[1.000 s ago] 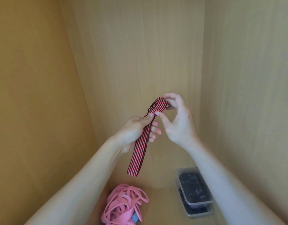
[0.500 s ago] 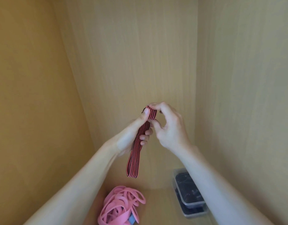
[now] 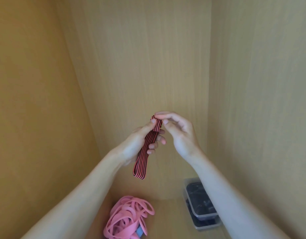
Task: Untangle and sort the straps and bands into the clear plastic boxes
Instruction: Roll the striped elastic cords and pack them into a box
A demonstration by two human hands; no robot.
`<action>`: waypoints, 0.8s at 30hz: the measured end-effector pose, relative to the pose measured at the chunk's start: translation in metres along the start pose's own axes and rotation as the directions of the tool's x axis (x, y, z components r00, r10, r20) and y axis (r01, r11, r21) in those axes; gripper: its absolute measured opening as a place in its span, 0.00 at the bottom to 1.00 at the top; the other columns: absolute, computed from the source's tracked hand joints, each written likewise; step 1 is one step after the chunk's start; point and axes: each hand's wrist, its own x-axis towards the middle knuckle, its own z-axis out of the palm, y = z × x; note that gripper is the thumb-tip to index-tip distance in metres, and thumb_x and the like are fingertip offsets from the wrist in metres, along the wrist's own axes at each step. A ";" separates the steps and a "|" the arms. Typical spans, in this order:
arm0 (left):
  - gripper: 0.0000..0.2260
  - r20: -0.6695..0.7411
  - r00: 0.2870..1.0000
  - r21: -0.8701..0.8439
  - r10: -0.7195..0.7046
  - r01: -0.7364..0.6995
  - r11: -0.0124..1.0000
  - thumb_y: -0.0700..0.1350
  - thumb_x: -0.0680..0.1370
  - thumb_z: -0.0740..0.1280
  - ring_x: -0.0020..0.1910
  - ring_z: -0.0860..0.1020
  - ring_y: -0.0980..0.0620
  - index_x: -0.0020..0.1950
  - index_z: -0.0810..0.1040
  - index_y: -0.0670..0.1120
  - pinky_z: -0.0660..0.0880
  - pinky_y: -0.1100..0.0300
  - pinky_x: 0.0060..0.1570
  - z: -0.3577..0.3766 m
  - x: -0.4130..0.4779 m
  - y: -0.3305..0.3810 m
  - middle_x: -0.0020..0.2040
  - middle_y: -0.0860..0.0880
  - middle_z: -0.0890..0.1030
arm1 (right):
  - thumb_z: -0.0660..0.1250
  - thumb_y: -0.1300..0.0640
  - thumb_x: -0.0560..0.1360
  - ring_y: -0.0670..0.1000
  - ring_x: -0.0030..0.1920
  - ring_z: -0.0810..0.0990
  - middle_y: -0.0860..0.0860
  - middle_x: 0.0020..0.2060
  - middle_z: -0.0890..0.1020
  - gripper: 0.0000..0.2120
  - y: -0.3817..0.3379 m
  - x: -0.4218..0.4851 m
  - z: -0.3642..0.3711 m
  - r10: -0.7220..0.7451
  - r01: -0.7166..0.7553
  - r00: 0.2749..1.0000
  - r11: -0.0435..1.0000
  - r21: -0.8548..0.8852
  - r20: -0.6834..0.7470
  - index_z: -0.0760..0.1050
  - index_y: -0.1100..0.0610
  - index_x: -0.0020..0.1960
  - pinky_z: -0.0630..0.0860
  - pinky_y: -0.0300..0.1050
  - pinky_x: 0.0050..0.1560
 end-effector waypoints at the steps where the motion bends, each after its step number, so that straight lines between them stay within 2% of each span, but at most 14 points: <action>1: 0.32 0.009 1.000 -0.002 0.000 0.000 1.000 0.60 0.81 0.60 0.29 0.65 0.53 0.68 0.71 0.31 0.64 0.63 0.24 0.001 0.000 0.000 0.41 0.42 0.80 | 0.61 0.71 0.80 0.41 0.41 0.80 0.61 0.55 0.80 0.08 0.000 0.002 0.001 0.006 -0.007 1.000 1.000 -0.011 -0.026 0.79 0.67 0.52 0.77 0.34 0.40; 3: 0.31 0.045 0.999 -0.022 0.005 -0.004 1.000 0.59 0.81 0.59 0.29 0.65 0.53 0.67 0.70 0.31 0.65 0.63 0.25 0.003 -0.001 0.000 0.41 0.41 0.80 | 0.64 0.68 0.80 0.47 0.39 0.80 0.60 0.55 0.78 0.05 0.001 0.004 0.002 0.054 -0.055 0.996 0.998 -0.014 -0.077 0.78 0.65 0.52 0.77 0.36 0.36; 4: 0.30 0.067 0.998 -0.031 0.009 -0.007 0.999 0.58 0.81 0.58 0.29 0.65 0.53 0.67 0.70 0.31 0.65 0.63 0.25 0.004 -0.001 0.001 0.41 0.41 0.80 | 0.65 0.66 0.80 0.50 0.38 0.80 0.58 0.55 0.78 0.06 0.002 0.005 0.002 0.125 -0.124 0.988 0.992 0.010 -0.093 0.77 0.64 0.56 0.77 0.36 0.36; 6: 0.26 0.079 0.997 -0.031 0.024 -0.022 0.999 0.55 0.82 0.58 0.30 0.66 0.53 0.66 0.72 0.32 0.67 0.62 0.27 0.005 -0.003 0.005 0.42 0.41 0.79 | 0.67 0.57 0.80 0.46 0.39 0.82 0.51 0.53 0.80 0.15 0.006 0.008 -0.003 0.310 -0.307 0.948 0.951 0.049 -0.076 0.73 0.60 0.65 0.77 0.36 0.45; 7: 0.25 0.076 0.997 -0.032 0.033 -0.031 0.999 0.53 0.82 0.58 0.30 0.67 0.53 0.65 0.72 0.32 0.68 0.62 0.28 0.005 -0.005 0.006 0.43 0.41 0.79 | 0.68 0.53 0.80 0.42 0.41 0.83 0.49 0.52 0.82 0.16 0.007 0.010 -0.005 0.375 -0.373 0.927 0.926 0.058 -0.029 0.74 0.57 0.65 0.76 0.39 0.52; 9: 0.24 0.068 0.997 -0.035 0.042 -0.039 0.999 0.50 0.82 0.58 0.30 0.69 0.52 0.67 0.71 0.31 0.70 0.60 0.30 0.005 -0.007 0.008 0.45 0.40 0.80 | 0.67 0.53 0.80 0.43 0.42 0.83 0.49 0.47 0.85 0.09 0.007 0.011 -0.009 0.431 -0.441 0.897 0.889 0.125 0.101 0.79 0.57 0.57 0.74 0.48 0.58; 12: 0.23 0.070 0.997 -0.025 0.026 -0.024 0.999 0.47 0.82 0.59 0.32 0.74 0.49 0.70 0.69 0.31 0.77 0.57 0.35 0.005 -0.009 0.006 0.48 0.38 0.80 | 0.64 0.63 0.81 0.44 0.34 0.80 0.53 0.42 0.83 0.05 0.005 0.011 -0.009 0.416 -0.435 0.900 0.869 0.235 0.128 0.79 0.60 0.51 0.72 0.47 0.50; 14: 0.21 0.092 0.996 -0.040 0.017 -0.013 0.999 0.44 0.82 0.60 0.33 0.77 0.47 0.70 0.68 0.31 0.79 0.56 0.38 0.004 -0.009 0.008 0.51 0.37 0.79 | 0.64 0.66 0.80 0.45 0.32 0.77 0.55 0.43 0.82 0.06 0.005 0.010 -0.009 0.400 -0.413 0.911 0.884 0.220 0.102 0.77 0.63 0.55 0.71 0.45 0.47; 16: 0.20 0.138 0.990 -0.065 0.013 -0.004 0.998 0.41 0.80 0.61 0.36 0.78 0.44 0.69 0.69 0.32 0.79 0.52 0.41 0.000 -0.010 0.009 0.51 0.36 0.77 | 0.65 0.67 0.79 0.47 0.32 0.75 0.55 0.44 0.82 0.12 0.002 0.009 -0.008 0.377 -0.393 0.919 0.898 0.198 0.111 0.74 0.66 0.62 0.74 0.44 0.47; 19: 0.20 0.176 0.984 -0.079 0.034 -0.021 0.997 0.41 0.72 0.57 0.36 0.74 0.45 0.63 0.72 0.37 0.75 0.50 0.42 -0.004 -0.011 0.009 0.43 0.40 0.76 | 0.67 0.67 0.78 0.51 0.33 0.75 0.56 0.48 0.83 0.19 -0.002 0.007 -0.006 0.318 -0.341 0.933 0.932 0.127 0.169 0.71 0.62 0.69 0.79 0.47 0.43; 21: 0.17 0.175 0.983 -0.089 0.055 -0.040 0.995 0.41 0.69 0.56 0.34 0.69 0.47 0.56 0.72 0.39 0.72 0.51 0.40 -0.003 -0.012 0.008 0.39 0.42 0.72 | 0.68 0.68 0.78 0.54 0.36 0.78 0.57 0.51 0.83 0.23 -0.003 0.006 -0.006 0.294 -0.313 0.937 0.947 0.078 0.190 0.69 0.61 0.71 0.80 0.50 0.46; 24: 0.11 0.134 0.990 -0.080 0.043 -0.033 0.996 0.40 0.67 0.57 0.31 0.67 0.49 0.47 0.72 0.41 0.71 0.53 0.37 -0.001 -0.012 0.005 0.36 0.44 0.70 | 0.69 0.69 0.77 0.56 0.44 0.79 0.54 0.53 0.83 0.23 -0.003 0.006 -0.006 0.279 -0.296 0.941 0.953 0.067 0.192 0.70 0.60 0.70 0.81 0.46 0.49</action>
